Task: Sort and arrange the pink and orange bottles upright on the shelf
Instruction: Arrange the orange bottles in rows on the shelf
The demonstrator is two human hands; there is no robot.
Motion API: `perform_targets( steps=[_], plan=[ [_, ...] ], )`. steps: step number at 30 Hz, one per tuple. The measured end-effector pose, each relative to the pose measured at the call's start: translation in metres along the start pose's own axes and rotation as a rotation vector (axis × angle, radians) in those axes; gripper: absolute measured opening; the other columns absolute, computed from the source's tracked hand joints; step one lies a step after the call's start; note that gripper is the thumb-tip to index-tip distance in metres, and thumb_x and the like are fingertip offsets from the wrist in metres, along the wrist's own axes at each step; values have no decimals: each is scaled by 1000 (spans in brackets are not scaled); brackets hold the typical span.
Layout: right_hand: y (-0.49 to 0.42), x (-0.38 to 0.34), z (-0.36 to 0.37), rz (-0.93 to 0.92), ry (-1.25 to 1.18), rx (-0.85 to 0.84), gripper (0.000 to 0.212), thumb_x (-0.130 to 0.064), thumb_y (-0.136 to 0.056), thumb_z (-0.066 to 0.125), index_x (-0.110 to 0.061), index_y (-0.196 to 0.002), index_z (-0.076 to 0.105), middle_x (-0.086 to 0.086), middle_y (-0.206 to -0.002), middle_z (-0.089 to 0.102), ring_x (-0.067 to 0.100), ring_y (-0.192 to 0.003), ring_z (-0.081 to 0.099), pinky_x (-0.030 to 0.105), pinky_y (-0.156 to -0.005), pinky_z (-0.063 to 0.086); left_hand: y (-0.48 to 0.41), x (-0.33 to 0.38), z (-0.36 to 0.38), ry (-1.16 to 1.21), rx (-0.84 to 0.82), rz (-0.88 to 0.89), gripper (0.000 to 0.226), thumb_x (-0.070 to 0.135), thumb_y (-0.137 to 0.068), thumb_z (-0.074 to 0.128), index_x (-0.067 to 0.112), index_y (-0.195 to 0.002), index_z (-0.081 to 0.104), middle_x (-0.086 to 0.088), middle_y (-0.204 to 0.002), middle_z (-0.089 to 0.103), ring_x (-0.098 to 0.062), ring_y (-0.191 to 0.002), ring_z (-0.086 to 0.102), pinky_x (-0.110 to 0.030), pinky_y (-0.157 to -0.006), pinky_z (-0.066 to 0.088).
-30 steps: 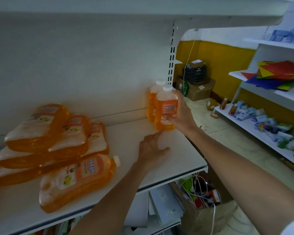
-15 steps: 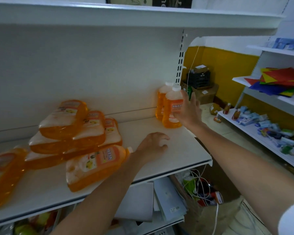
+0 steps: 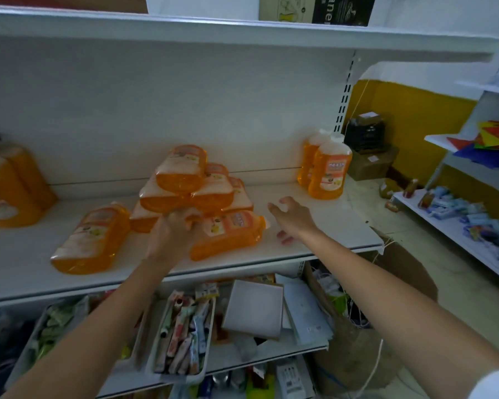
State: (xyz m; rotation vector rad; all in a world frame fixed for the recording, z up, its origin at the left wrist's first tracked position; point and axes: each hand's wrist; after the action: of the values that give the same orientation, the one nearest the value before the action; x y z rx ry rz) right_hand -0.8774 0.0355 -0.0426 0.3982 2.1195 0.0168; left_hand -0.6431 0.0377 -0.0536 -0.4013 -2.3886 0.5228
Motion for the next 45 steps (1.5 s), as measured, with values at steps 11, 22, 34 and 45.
perform_targets(
  steps=[11, 22, 34, 45],
  plan=[
    [49, -6, 34, -181, -79, -51, 52, -43, -87, 61, -19, -132, 48, 3, -124, 58, 21, -108, 57, 40, -91, 51, 40, 19, 0, 364, -242, -417, 45, 38, -88, 57, 22, -128, 45, 3, -108, 49, -20, -106, 51, -31, -86, 41],
    [22, 12, 1, -92, -63, -137, 76, -52, -74, 71, -23, -138, 42, -5, -131, 53, 17, -116, 51, 36, -100, 43, 32, 56, 33, 305, -463, -317, 38, 45, -89, 50, 17, -114, 44, -2, -108, 55, -18, -94, 53, -28, -80, 43],
    [-59, 19, -49, -121, -24, -179, 85, -35, -72, 79, -19, -143, 34, 3, -139, 47, 23, -122, 49, 42, -97, 47, -31, 83, 103, 325, -484, -368, 42, 45, -90, 51, 18, -122, 55, 2, -112, 62, -13, -97, 58, -22, -72, 44],
    [-111, -3, -77, -649, 410, 3, 119, -43, -67, 80, -25, -150, -3, 10, -144, 25, 29, -132, 26, 46, -109, 29, -61, 91, 159, 432, -102, -316, 64, 23, -80, 68, 32, -133, 33, 0, -123, 56, -20, -111, 56, -37, -88, 48]
  ],
)
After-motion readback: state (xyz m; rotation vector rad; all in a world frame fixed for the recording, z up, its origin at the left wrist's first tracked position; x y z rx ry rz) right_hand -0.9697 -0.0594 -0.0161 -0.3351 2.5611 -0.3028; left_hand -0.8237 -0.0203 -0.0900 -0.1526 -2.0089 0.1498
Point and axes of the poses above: each hand's wrist, its own y-axis away from the middle knuckle, its own z-axis out of the palm, x = y × z
